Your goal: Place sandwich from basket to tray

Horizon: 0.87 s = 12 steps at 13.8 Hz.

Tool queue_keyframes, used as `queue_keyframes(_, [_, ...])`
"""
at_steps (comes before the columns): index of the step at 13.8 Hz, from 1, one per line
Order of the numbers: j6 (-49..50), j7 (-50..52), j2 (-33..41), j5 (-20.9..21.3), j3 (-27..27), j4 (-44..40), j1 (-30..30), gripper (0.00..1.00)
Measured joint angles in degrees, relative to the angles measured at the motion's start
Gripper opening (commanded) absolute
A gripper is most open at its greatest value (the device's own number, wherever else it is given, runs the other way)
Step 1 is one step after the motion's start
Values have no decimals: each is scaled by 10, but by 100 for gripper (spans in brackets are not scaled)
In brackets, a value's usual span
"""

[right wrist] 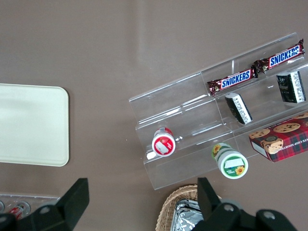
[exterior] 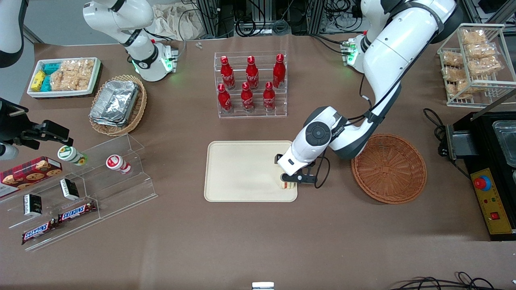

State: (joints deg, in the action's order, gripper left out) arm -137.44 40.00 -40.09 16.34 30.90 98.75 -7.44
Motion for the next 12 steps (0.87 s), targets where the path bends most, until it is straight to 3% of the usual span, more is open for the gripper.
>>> queue_keyframes(4, [12,17,26,0,0,-13,7,100])
queue_keyframes(10, [149,20,179,-25,2,-30,58,100])
queue_keyframes(12, [212,-7,214,-65,-11,-33,56,99])
